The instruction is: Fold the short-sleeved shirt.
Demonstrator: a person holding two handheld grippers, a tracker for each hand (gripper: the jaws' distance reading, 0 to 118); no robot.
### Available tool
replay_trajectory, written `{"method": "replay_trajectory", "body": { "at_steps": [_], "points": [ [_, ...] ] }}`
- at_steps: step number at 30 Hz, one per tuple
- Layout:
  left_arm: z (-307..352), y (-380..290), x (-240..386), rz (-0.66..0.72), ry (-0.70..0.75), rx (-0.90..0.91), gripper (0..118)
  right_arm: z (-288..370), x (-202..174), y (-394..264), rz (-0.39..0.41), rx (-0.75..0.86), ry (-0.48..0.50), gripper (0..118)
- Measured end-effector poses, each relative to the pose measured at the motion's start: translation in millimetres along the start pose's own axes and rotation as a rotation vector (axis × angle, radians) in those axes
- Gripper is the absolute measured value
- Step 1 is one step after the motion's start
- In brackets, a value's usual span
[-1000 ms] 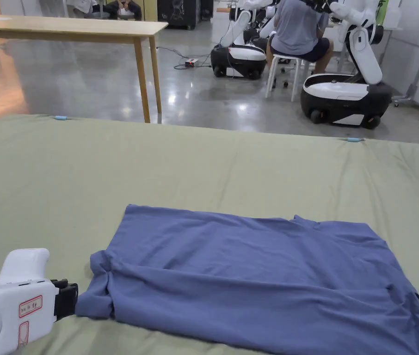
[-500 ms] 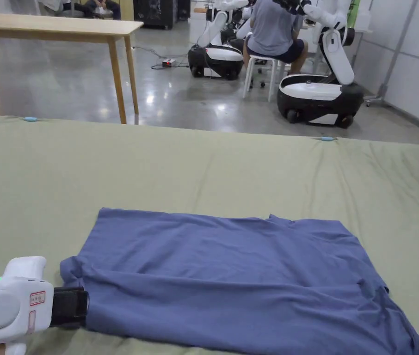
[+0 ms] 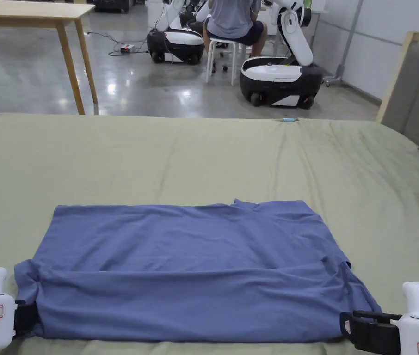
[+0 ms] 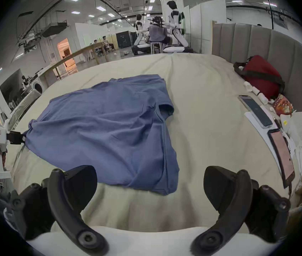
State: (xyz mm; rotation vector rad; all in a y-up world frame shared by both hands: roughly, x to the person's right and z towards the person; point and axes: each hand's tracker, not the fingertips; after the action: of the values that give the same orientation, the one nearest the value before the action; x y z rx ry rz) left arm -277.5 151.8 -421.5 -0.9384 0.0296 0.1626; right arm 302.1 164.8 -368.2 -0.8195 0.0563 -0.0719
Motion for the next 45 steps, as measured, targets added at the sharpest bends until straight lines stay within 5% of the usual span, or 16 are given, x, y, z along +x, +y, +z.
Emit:
{"method": "replay_trajectory", "body": {
  "at_steps": [3, 4, 7, 9, 10, 23, 37, 41, 42, 43, 44, 45],
  "points": [
    [0.0, -0.2, -0.3, -0.011, 0.001, 0.002, 9, -21.2, 3.6, 4.6, -0.003, -0.044, 0.014, 114],
    [0.3, -0.1, -0.2, -0.014, 0.001, 0.003, 9, -26.4, 6.2, 5.5, -0.010, -0.059, 0.016, 105],
    [-1.3, -0.4, -3.6, -0.015, 0.001, 0.000, 9, -33.7, 12.1, 6.5, -0.033, -0.085, 0.074, 54],
    [-2.9, 0.6, -8.2, -0.021, 0.001, -0.001, 9, -28.4, 8.0, 6.5, -0.004, -0.079, 0.071, 31],
    [-2.4, 1.0, -9.0, -0.024, 0.005, -0.001, 9, -24.3, 5.1, 7.5, 0.015, -0.071, 0.073, 7],
    [50.5, -19.5, -5.7, -0.033, 0.007, 0.036, 8, 38.5, -0.9, 7.5, 0.018, 0.001, 0.074, 7],
    [130.7, -119.1, -25.1, 0.013, -0.036, 0.039, 8, 119.1, 2.3, -79.5, -0.017, -0.018, 0.094, 7],
    [123.7, -126.5, -26.2, 0.027, -0.035, 0.028, 8, 112.7, 2.6, -84.7, -0.036, -0.019, 0.102, 9],
    [122.2, -126.9, -26.2, 0.028, -0.036, 0.032, 8, 110.3, 1.1, -83.9, -0.042, -0.025, 0.102, 17],
    [121.0, -126.7, -26.2, 0.024, -0.035, 0.038, 17, 109.7, -1.6, -83.7, -0.052, -0.023, 0.092, 53],
    [121.6, -125.7, -25.2, 0.024, -0.039, 0.043, 48, 109.5, -3.4, -82.1, -0.044, -0.024, 0.070, 93],
    [122.5, -124.1, -24.7, 0.024, -0.015, 0.050, 93, 109.4, -3.3, -80.5, -0.033, -0.022, 0.060, 118]
  ]
}}
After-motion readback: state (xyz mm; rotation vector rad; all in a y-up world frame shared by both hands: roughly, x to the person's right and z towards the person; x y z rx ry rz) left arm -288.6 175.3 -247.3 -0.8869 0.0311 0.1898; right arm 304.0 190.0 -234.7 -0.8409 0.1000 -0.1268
